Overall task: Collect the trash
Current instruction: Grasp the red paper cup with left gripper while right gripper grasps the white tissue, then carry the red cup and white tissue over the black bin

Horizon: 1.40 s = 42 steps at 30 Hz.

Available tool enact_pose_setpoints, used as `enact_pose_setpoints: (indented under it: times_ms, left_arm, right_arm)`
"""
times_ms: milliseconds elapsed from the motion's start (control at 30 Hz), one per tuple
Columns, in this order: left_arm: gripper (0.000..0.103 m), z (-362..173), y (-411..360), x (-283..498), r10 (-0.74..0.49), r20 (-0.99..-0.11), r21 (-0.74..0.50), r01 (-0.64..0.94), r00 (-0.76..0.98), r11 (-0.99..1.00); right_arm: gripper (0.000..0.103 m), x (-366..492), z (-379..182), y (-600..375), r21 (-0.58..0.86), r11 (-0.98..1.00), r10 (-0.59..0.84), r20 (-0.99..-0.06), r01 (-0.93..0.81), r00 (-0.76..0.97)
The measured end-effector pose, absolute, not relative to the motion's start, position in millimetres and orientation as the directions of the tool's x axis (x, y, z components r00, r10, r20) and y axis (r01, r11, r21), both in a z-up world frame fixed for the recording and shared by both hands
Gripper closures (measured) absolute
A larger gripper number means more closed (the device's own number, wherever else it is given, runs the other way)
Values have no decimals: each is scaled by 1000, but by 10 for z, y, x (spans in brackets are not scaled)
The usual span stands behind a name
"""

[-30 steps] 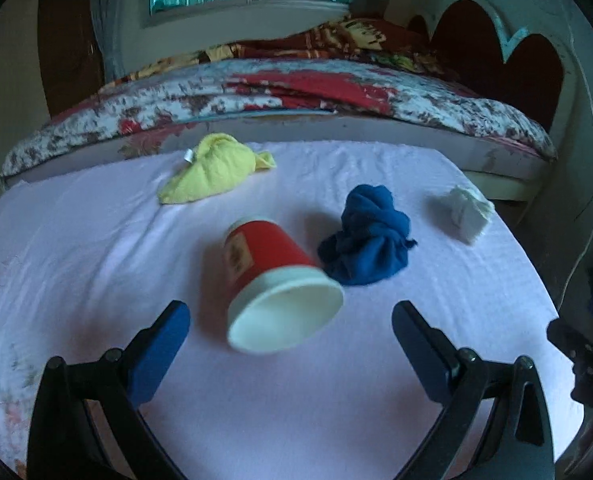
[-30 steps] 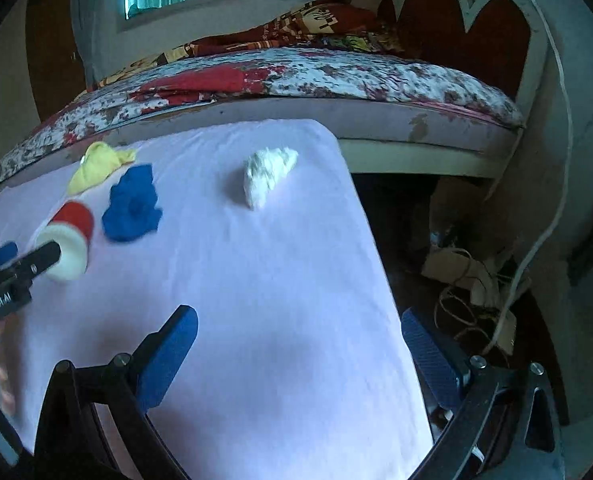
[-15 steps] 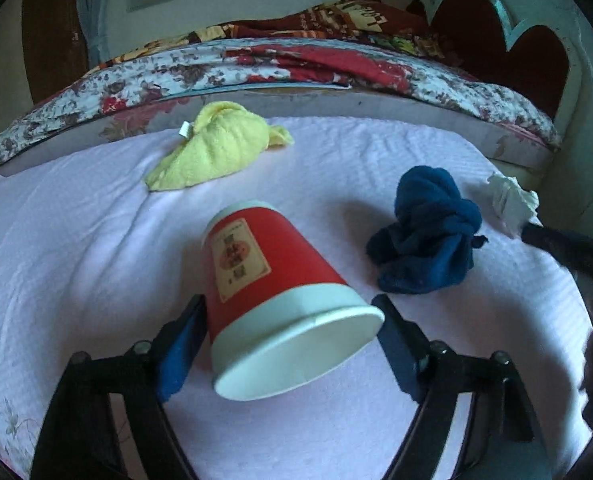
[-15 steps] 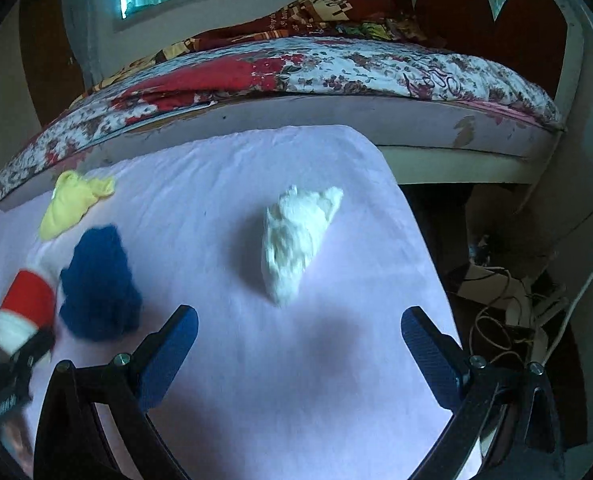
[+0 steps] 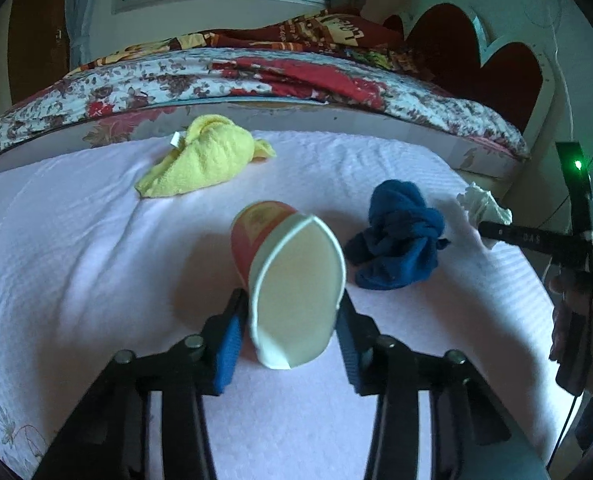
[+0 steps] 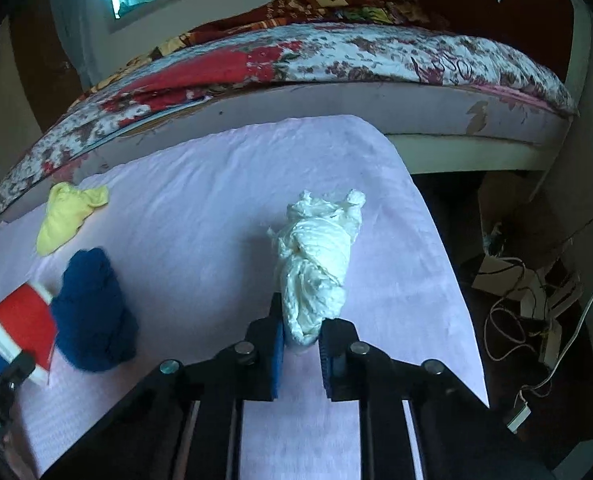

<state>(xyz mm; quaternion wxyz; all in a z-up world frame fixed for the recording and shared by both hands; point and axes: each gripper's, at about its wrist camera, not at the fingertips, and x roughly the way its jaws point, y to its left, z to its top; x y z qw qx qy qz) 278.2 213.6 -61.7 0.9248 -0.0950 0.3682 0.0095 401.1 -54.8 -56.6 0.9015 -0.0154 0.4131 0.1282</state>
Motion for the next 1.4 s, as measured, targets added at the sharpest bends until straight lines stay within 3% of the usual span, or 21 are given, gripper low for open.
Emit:
enact_pose_setpoints:
  times_ms: [567,1400]
  left_arm:
    - [62,-388,1580,2155,-102,-632,-104,46,768,994]
    - [64,-83,232,1284,-317,-591,-80,337,742,938]
  right_arm:
    - [88,2455,-86,-1179,21,952,242,-659,-305,712]
    - [88,892,7,-2501,73,993,119,-648,-94,753]
